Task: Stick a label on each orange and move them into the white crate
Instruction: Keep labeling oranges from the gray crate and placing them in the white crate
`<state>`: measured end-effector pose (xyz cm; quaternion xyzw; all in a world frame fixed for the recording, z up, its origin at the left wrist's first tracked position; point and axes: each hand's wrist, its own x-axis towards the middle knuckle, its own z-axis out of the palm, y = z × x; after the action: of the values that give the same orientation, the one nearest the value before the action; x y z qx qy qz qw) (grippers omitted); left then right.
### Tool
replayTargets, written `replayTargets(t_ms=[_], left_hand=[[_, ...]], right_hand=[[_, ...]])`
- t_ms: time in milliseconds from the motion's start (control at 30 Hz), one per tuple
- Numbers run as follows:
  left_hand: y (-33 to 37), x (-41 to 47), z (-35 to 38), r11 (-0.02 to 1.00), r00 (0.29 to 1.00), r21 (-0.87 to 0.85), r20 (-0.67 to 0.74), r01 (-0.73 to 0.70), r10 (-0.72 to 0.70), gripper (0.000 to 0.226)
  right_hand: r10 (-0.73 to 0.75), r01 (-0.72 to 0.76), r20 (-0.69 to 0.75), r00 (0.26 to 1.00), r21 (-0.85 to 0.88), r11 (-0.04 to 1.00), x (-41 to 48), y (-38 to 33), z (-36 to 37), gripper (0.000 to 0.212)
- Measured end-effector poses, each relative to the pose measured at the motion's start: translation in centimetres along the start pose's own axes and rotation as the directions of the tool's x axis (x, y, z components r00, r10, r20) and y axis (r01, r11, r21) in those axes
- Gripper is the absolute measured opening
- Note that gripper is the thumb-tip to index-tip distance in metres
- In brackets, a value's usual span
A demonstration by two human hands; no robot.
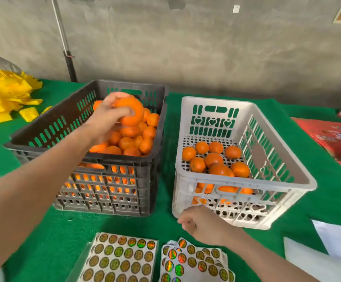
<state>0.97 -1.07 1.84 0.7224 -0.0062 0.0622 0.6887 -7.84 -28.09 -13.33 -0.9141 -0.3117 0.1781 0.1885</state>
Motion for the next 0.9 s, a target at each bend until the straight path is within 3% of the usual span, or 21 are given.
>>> replayTargets(t_ms=[100,233,300,367,500,600,733,800,900], left_hand=[[1.8,-3.7,0.2,0.956,0.985,-0.287,0.142,-0.057,0.102,0.042],[0.9,-9.5,2.2,0.941,0.952,-0.336,0.298,0.043,0.063,0.068],[-1.2,-12.4,3.7,0.934,0.960,-0.320,0.273,0.158,-0.069,0.069],[-3.8,-14.6,5.2,0.897,0.935,-0.299,0.243,0.326,-0.259,0.067],[-8.3,-16.8,6.5,0.732,0.787,-0.296,0.301,0.614,-0.538,0.067],[-10.6,-17.3,6.5,0.703,0.756,-0.283,0.310,0.652,-0.577,0.092],[-12.7,-17.6,6.8,0.707,0.744,-0.236,0.254,0.667,-0.618,0.066],[-13.8,-17.5,7.0,0.681,0.733,-0.270,0.232,0.680,-0.640,0.067],[-14.7,-17.4,7.3,0.663,0.724,-0.299,0.207,0.687,-0.658,0.076]], right_hand=[[0.213,-0.193,0.159,0.964,-0.133,0.972,-0.1,2.2,2.8,0.032],[0.309,-0.292,0.200,0.930,-0.111,0.950,-0.3,2.8,4.8,0.047],[0.311,-0.313,0.164,0.936,-0.016,0.950,-0.4,2.3,5.2,0.043],[0.315,-0.321,0.113,0.942,0.034,0.947,-0.5,1.9,5.4,0.024],[0.328,-0.322,0.230,0.916,-0.065,0.945,-0.9,1.8,6.2,0.051],[0.324,-0.306,0.208,0.923,-0.115,0.945,-0.9,1.6,6.6,0.029],[0.354,-0.359,0.142,0.925,0.017,0.933,-1.1,2.3,6.9,0.014],[0.398,-0.409,0.131,0.908,0.073,0.910,-1.1,2.9,7.0,0.034],[0.465,-0.479,0.139,0.874,0.099,0.872,-0.9,3.5,6.8,0.035]])
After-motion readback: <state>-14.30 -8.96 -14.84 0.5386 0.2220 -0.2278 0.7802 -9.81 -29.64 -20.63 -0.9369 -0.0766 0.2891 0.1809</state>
